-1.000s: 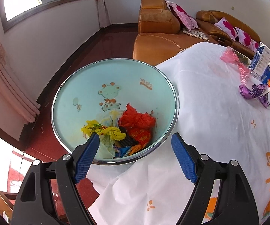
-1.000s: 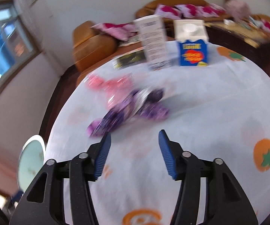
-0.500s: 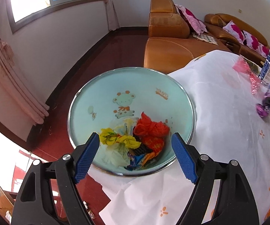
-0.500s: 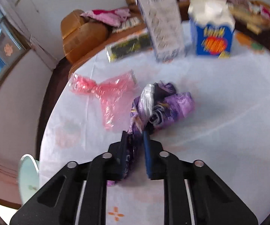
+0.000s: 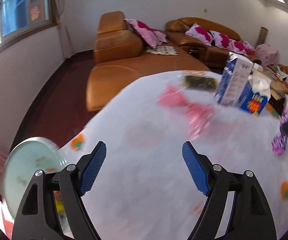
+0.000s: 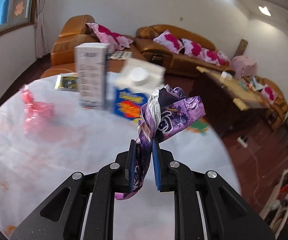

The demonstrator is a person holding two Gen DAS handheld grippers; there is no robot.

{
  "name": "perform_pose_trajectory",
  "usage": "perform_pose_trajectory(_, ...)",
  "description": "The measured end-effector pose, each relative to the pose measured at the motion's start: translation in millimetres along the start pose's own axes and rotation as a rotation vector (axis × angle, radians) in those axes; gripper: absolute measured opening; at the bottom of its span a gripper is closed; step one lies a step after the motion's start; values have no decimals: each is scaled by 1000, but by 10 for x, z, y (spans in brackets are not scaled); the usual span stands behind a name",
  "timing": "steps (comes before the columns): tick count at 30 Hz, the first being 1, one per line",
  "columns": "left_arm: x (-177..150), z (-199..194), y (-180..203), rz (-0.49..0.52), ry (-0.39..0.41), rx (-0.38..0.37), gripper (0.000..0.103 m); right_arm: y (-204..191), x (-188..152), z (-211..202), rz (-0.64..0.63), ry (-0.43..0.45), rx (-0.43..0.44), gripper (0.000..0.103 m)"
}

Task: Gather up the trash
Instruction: 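Grasp the purple wrapper with the right tool while the left tool grasps the pink bag, then carry the pink bag and purple wrapper over the teal bin with both tools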

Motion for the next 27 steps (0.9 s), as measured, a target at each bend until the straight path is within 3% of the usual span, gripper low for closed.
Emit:
perform_pose_trajectory(5,391,451,601,-29,9,-22,76,439,-24,88,15,-16,1,18)
perform_pose_trajectory(10,453,957,811,-105,-58,8,72,569,-115,13,53,-20,38,19)
perform_pose_trajectory(12,323,1122,889,-119,-123,-14,52,556,-148,-18,59,-27,57,19)
perform_pose_trajectory(13,275,1145,897,-120,-137,-23,47,536,-164,-30,62,-34,68,19)
perform_pose_trajectory(14,241,1131,884,-110,-128,-18,40,514,-187,-71,72,-40,83,19)
perform_pose_trajectory(16,194,1031,843,-92,-120,-27,35,482,-192,-147,97,-38,112,19)
perform_pose_trajectory(21,84,471,713,-22,-43,-77,34,267,-157,-399,132,4,169,19)
perform_pose_trajectory(27,-375,-307,426,119,-26,-46,34,-320,-229,-775,131,38,261,19)
Point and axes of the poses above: each gripper's, at about its wrist camera, not at the fingertips, and z roughly the way its jaws point, y to its right, x to its top, the point moved 10 cm from there along z, roughly the way its jaws point, and after that the axes turned 1 degree about -z, right-handed, at the moved point
